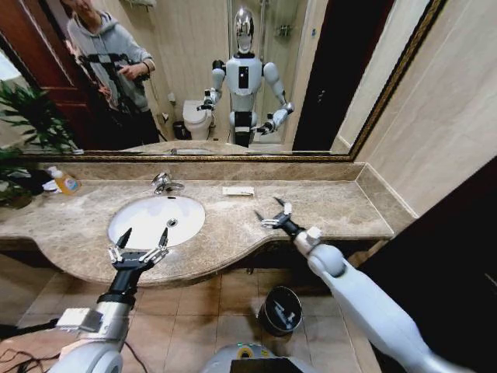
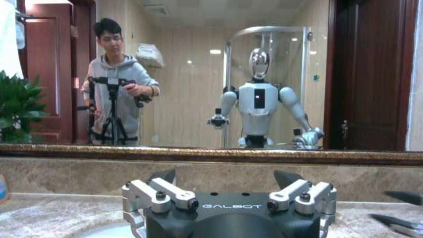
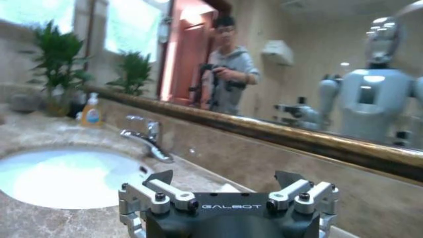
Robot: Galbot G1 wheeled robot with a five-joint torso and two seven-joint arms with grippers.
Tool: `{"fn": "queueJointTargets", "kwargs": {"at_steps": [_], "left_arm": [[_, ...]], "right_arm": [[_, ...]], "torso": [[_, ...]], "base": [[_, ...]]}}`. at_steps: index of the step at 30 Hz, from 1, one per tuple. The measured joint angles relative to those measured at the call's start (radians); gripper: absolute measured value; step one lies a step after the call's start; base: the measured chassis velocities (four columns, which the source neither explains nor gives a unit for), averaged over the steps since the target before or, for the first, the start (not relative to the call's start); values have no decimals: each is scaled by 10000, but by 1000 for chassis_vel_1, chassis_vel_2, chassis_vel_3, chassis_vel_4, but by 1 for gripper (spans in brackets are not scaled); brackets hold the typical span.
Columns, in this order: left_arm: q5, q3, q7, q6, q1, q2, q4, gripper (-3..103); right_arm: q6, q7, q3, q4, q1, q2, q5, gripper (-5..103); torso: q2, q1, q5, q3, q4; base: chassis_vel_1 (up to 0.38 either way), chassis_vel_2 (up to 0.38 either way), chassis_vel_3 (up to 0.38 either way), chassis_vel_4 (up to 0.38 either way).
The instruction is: Pick up the trash from the sink and place it in the trash bin.
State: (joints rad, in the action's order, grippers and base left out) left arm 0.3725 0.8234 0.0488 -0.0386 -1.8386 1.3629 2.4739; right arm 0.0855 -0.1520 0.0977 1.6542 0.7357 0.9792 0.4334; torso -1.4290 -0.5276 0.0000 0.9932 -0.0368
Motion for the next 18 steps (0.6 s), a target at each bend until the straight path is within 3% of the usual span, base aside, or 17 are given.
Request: {"fn": "queueJointTargets", "kwargs": {"at_steps": [7, 18], "left_arm": [[0, 0, 0, 1, 0, 0, 0, 100], [0, 0, 0, 0, 0, 0, 0, 100]], "right_arm": [[-564, 717, 1707, -2274, -2235, 895, 91, 100], [-891, 896, 2365, -4508, -4032, 1912, -588, 100]], "torso": [[0, -1, -3, 0, 0], [-1, 0, -2, -1, 0]], "base": [[0, 0, 0, 0], [0, 0, 0, 0]]}}
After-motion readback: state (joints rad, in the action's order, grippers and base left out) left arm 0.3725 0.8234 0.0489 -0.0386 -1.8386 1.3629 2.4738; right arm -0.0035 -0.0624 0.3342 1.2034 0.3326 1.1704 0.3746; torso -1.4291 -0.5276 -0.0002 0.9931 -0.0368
